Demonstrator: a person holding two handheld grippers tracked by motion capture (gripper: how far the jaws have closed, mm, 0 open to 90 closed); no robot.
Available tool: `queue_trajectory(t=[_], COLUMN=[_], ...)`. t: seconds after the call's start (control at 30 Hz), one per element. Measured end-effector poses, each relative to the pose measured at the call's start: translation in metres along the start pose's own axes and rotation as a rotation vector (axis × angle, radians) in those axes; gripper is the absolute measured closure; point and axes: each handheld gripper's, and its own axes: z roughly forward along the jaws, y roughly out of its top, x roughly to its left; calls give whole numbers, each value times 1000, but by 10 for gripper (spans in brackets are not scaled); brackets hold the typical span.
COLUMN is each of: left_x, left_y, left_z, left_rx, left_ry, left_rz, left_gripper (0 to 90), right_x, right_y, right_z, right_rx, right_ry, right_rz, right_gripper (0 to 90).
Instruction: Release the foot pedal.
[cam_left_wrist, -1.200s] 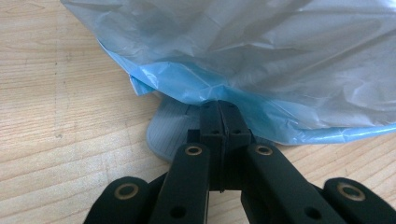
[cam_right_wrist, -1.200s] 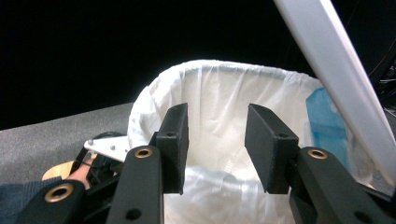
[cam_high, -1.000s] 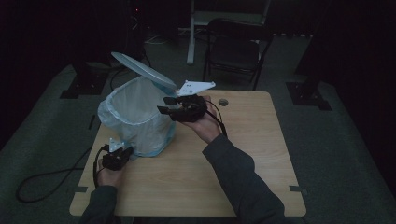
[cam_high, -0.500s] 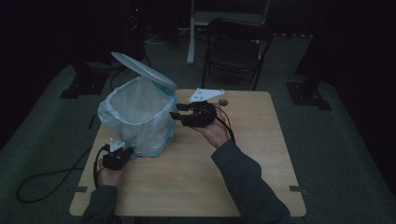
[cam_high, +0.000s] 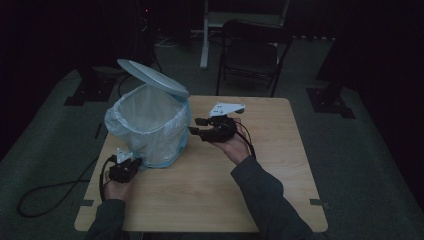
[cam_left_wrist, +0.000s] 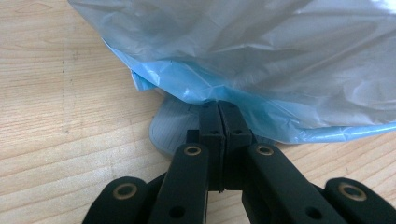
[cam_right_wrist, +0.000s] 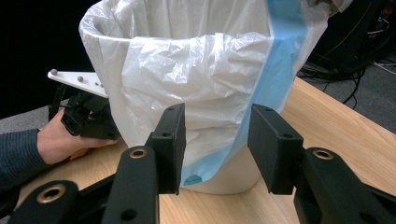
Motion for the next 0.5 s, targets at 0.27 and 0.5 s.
queue_trajectory(t=[0.27,0.5], left_x=[-3,-4], left_y=[1,1], left_z=[-2,-2], left_rx=[-12,-12], left_ry=[19,25], left_rz=[19,25], left_gripper=[900,900], right_x=[1,0], right_y=[-2,-4], right_z=[0,-2], right_rx=[2,6], right_ry=[3,-1], right_rz=[-5,-5], right_gripper=[560,560])
